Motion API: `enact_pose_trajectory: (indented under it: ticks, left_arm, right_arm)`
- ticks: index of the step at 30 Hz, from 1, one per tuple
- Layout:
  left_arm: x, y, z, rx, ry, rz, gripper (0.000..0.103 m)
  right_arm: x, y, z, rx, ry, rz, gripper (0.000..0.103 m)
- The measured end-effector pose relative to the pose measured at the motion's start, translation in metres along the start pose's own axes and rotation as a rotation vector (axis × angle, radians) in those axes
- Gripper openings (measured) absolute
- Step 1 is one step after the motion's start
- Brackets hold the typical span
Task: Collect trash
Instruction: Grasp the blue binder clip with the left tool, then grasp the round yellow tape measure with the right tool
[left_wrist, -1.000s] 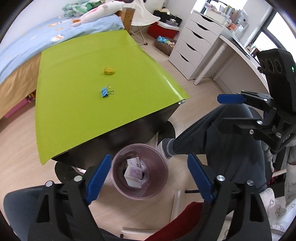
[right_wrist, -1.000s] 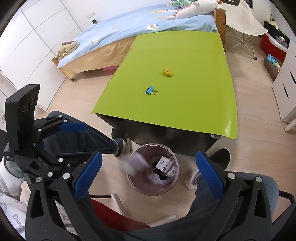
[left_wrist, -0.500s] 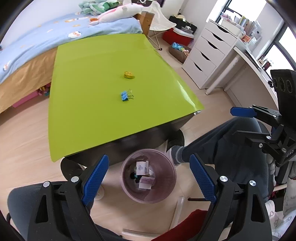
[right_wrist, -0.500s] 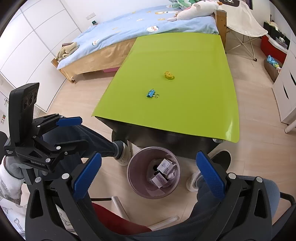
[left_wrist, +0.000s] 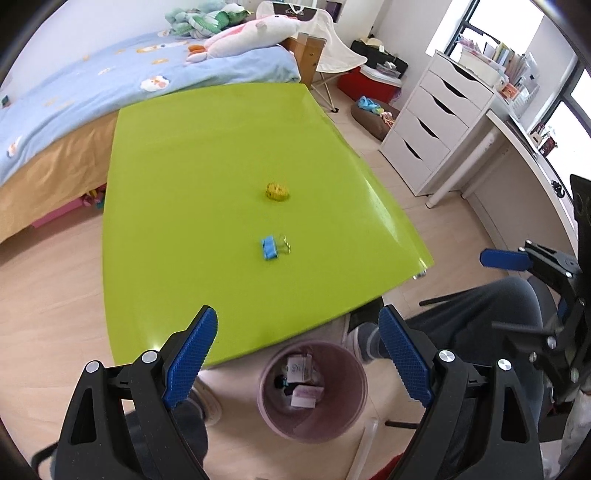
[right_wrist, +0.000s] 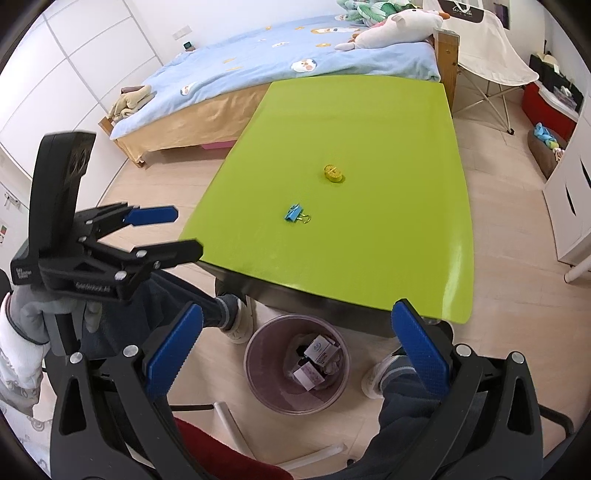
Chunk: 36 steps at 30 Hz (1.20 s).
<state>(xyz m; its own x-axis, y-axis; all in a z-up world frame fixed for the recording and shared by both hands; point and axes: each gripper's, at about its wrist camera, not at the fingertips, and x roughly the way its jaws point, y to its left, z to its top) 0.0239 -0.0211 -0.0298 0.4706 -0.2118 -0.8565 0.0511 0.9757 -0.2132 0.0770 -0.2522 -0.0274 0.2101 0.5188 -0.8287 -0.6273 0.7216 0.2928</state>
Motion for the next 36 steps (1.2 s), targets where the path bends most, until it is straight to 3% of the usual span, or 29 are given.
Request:
enact_pose_trajectory:
  ticks: [18, 27, 30, 31, 36]
  left_arm:
    - [0.102, 0.014, 0.056, -0.006, 0.168, 0.117, 0.085]
    - [0.128, 0.014, 0.057, -0.009, 0.187, 0.152, 0.04]
    - [0.127, 0.017, 0.057, -0.002, 0.177, 0.138, 0.021]
    - [0.126, 0.019, 0.057, -0.001, 0.177, 0.138, 0.01]
    - [0.12, 0.025, 0.056, 0.004, 0.163, 0.138, 0.005]
  right_arm:
    - [0.024, -0.022, 0.008, 0.037, 0.044, 0.002, 0.1]
    - [0.031, -0.029, 0.008, 0.051, 0.062, 0.015, 0.1]
    - [0.034, -0.031, 0.009, 0.053, 0.066, 0.018, 0.1]
    - [0.035, -0.031, 0.009, 0.053, 0.066, 0.018, 0.1]
    - [0.039, -0.03, 0.016, 0.046, 0.067, 0.019, 0.1]
